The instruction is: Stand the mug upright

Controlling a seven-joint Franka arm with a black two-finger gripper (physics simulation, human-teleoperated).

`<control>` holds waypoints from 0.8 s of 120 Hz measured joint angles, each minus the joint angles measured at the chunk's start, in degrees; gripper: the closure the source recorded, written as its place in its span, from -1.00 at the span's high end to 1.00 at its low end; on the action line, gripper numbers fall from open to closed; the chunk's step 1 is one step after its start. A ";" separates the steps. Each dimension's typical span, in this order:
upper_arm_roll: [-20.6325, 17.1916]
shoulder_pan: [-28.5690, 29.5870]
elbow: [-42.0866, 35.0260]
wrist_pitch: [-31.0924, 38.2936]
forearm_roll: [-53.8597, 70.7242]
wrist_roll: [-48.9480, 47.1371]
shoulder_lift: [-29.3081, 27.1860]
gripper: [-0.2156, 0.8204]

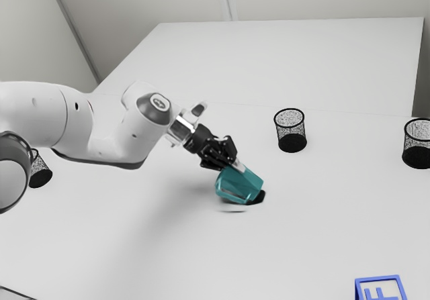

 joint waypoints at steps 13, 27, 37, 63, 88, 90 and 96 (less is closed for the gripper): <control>-0.19 -0.18 0.57 0.55 0.16 -0.31 0.07 -0.87; -0.22 -0.31 0.81 0.97 0.35 -0.94 0.01 -0.89; -0.20 -0.39 0.83 1.14 0.82 -1.46 -0.88 -0.90; -0.24 -1.53 0.10 2.31 26.90 -5.15 -9.74 -0.91; -0.32 -1.44 -0.28 -0.13 57.48 -11.20 -11.66 -0.92; -0.32 -1.45 -0.31 -0.40 58.96 -11.64 -11.69 -0.92; -0.33 -1.49 -0.36 -1.10 62.43 -12.88 -11.46 -0.92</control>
